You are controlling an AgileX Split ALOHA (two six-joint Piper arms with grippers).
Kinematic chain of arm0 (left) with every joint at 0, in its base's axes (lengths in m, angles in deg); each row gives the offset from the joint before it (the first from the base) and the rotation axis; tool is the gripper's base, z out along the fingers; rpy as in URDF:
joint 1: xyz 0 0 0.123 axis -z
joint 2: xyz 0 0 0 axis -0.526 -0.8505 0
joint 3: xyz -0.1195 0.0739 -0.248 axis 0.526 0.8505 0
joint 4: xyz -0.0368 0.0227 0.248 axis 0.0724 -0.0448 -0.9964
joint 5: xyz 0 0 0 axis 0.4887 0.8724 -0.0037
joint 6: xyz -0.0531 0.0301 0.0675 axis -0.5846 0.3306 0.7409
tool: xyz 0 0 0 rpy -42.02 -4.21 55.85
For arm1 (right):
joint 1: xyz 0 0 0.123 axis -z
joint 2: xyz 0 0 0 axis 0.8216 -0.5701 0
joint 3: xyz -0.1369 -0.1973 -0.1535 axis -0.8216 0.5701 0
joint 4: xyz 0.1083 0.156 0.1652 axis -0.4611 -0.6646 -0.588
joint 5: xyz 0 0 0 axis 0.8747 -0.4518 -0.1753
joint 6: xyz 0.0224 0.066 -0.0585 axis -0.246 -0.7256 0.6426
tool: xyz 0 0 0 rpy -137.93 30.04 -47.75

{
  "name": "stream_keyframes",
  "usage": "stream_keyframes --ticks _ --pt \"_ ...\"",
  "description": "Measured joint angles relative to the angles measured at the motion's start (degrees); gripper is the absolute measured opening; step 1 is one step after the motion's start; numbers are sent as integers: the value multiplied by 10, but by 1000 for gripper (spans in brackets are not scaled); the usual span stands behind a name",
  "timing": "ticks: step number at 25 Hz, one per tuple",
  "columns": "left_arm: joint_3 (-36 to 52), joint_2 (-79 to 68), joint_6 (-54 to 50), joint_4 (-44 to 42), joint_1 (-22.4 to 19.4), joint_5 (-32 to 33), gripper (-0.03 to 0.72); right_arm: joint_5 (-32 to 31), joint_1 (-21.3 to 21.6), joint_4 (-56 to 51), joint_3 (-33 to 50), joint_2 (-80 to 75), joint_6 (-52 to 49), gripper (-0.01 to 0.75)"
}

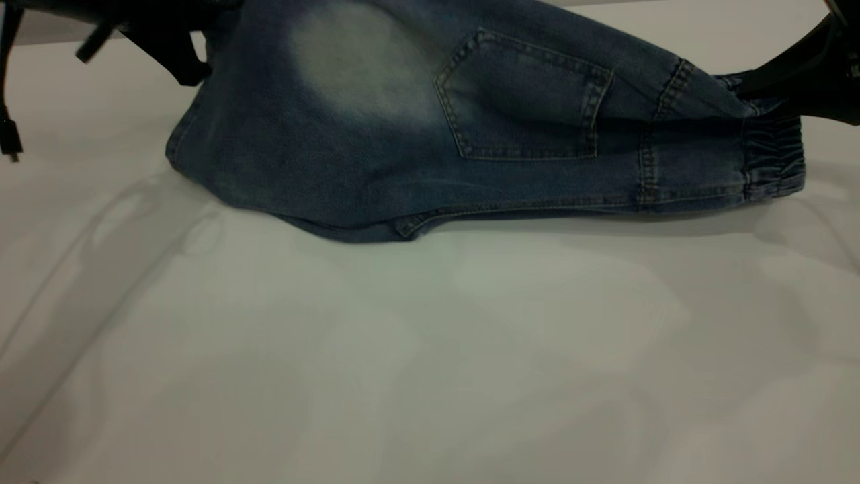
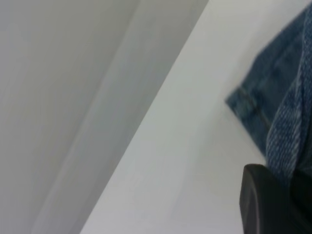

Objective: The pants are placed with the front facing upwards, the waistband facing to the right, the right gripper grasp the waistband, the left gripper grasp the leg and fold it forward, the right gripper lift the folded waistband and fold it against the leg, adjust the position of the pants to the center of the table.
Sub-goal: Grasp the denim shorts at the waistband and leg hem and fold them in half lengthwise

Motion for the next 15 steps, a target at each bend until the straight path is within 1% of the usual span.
stream_keyframes --ticks 4,7,10,15 --pt "0 -10 0 -1 7 -15 113 0 0 0 0 0 0 55" --pt "0 -10 0 -1 8 -18 161 7 0 0 0 0 0 87" --pt "0 -10 0 -1 8 -18 193 19 0 0 0 0 -7 164" --pt "0 -10 0 -1 8 -18 211 18 0 0 0 1 -7 360"
